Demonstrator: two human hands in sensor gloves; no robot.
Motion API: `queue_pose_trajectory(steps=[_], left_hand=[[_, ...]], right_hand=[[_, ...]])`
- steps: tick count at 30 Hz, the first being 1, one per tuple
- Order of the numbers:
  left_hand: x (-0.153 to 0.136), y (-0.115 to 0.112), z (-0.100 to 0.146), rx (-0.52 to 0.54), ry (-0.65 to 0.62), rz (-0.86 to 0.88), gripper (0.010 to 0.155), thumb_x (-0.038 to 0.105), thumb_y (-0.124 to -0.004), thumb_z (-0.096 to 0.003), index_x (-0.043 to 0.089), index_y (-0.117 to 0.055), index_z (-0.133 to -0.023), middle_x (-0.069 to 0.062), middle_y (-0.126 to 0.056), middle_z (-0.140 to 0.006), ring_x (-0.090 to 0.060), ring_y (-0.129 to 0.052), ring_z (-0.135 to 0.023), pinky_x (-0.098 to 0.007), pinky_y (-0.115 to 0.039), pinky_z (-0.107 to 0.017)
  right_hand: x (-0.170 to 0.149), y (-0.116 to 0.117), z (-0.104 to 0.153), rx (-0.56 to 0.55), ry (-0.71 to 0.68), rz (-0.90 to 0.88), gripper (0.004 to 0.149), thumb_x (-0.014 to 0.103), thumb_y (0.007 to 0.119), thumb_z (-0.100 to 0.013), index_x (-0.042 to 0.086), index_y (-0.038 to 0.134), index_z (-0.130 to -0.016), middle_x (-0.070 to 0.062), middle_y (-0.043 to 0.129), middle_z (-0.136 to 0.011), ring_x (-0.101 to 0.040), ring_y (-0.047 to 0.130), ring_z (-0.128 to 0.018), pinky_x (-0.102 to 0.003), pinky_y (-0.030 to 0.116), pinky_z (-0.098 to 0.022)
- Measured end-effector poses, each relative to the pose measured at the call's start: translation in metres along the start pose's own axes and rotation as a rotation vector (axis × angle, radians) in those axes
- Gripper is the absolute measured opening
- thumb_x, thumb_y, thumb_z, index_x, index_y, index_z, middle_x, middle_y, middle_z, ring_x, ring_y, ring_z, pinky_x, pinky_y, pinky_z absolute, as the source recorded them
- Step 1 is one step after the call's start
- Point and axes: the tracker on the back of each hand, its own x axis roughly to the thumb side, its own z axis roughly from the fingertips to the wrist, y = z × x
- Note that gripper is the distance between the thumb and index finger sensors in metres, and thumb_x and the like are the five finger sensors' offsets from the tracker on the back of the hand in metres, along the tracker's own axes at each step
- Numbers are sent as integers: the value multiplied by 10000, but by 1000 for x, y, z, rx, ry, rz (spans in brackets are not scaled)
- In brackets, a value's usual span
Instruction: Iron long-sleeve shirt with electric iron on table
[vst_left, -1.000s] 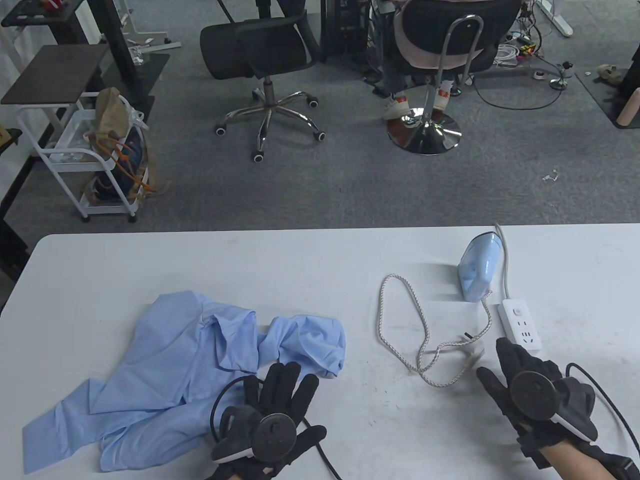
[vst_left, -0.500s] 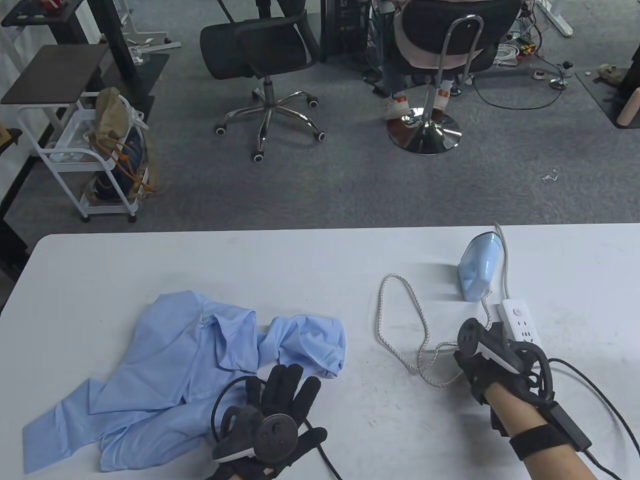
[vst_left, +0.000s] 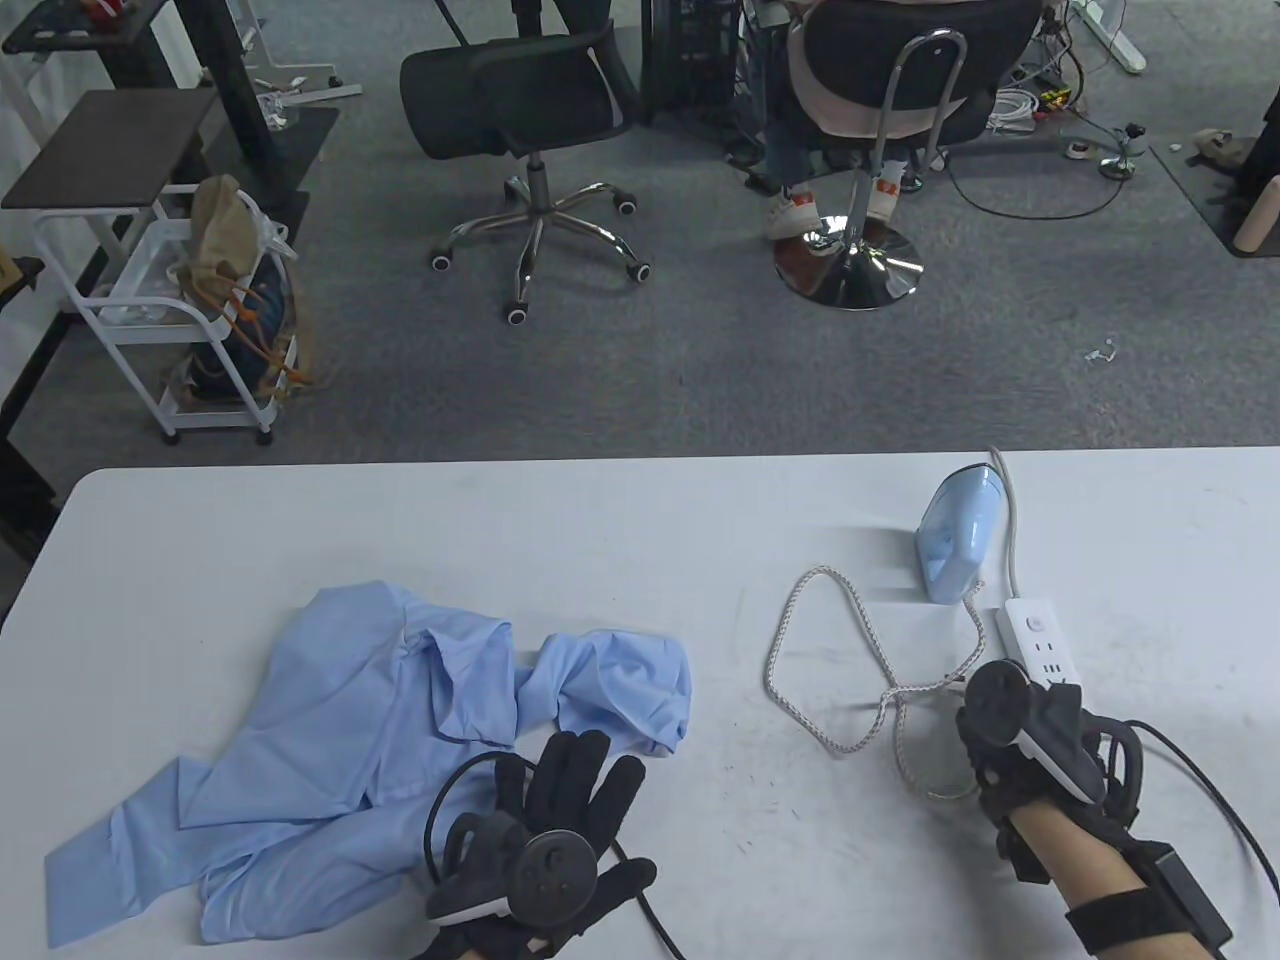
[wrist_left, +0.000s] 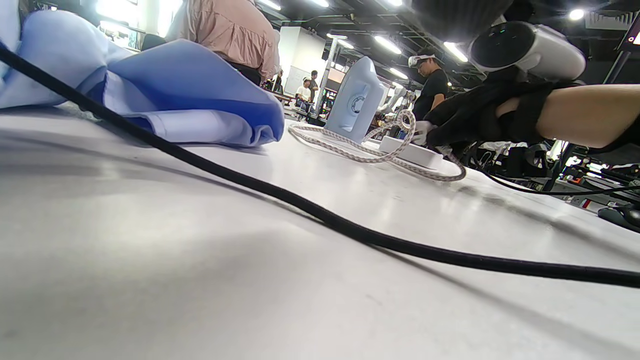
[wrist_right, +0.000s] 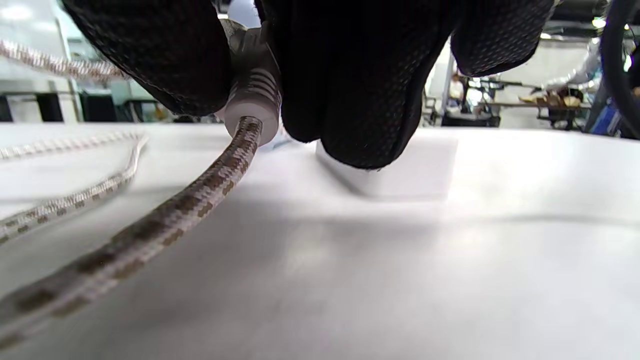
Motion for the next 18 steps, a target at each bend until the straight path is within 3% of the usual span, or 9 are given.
queue_pose_trajectory(steps=[5,9,12,18], left_hand=[[0,-1,0,-9,-5,0,880,627,-546,-591,132,-158,-1206,-360,-115,-1187,-639,-184,-1084,-869,-183,-590],[0,-1,0,-13,-6,4,878,627,-546,-592,132,-162,-1207,-359,-116,-1188,-639,-189,-1084,-869,-186,-591],[-1,-1,0,-21,-3,6,878,626,-547,-592,131,-163,-1206,-363,-115,-1186,-638,-195,-1086,-869,-188,-592],[-4,-2,-1,-34,7,18,874,623,-547,-593,129,-174,-1209,-363,-117,-1186,-640,-196,-1084,-869,-188,-591]], right_hand=[[-36,-26,-5,-49,19,-2,696,288,865,-558,-70,523,-1048,-276,819,-825,-389,960,-614,-753,578,-616],[-48,-32,-17,-154,-37,287,663,242,854,-566,25,498,-1082,-282,743,-876,-402,935,-658,-760,576,-625],[-46,-26,-25,-202,-108,568,640,237,855,-559,94,521,-1086,-266,728,-880,-331,995,-581,-730,633,-623],[-40,-5,-31,-166,-153,602,625,232,857,-553,90,556,-1082,-261,734,-871,-263,1012,-469,-693,672,-619]])
